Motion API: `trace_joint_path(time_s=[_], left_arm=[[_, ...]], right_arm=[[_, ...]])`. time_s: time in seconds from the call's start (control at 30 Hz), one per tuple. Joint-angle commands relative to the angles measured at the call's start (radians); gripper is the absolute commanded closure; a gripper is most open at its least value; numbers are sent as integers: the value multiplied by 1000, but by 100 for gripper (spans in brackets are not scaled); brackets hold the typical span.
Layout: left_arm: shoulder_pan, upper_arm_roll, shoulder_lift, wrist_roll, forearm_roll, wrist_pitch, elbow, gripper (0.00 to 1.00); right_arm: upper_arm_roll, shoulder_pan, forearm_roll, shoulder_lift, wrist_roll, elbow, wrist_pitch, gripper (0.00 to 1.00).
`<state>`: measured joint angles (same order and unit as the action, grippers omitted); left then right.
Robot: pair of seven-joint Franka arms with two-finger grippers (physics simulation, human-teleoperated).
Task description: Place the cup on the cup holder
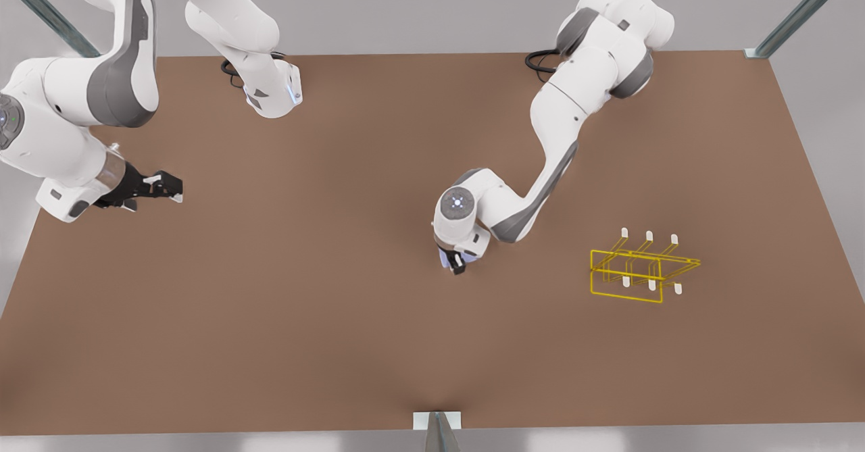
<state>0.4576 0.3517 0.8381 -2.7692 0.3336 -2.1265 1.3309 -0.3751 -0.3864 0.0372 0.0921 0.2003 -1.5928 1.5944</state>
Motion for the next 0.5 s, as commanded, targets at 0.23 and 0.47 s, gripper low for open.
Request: trace_joint_path(time_s=[0.23, 0.47], left_arm=[[182, -5, -39, 63, 409, 962, -50, 22], [222, -46, -20, 75, 683, 1326, -50, 22]], right_arm=[[-7, 46, 38, 6, -2, 24, 85, 0], [-5, 57, 38, 24, -2, 17, 93, 0]])
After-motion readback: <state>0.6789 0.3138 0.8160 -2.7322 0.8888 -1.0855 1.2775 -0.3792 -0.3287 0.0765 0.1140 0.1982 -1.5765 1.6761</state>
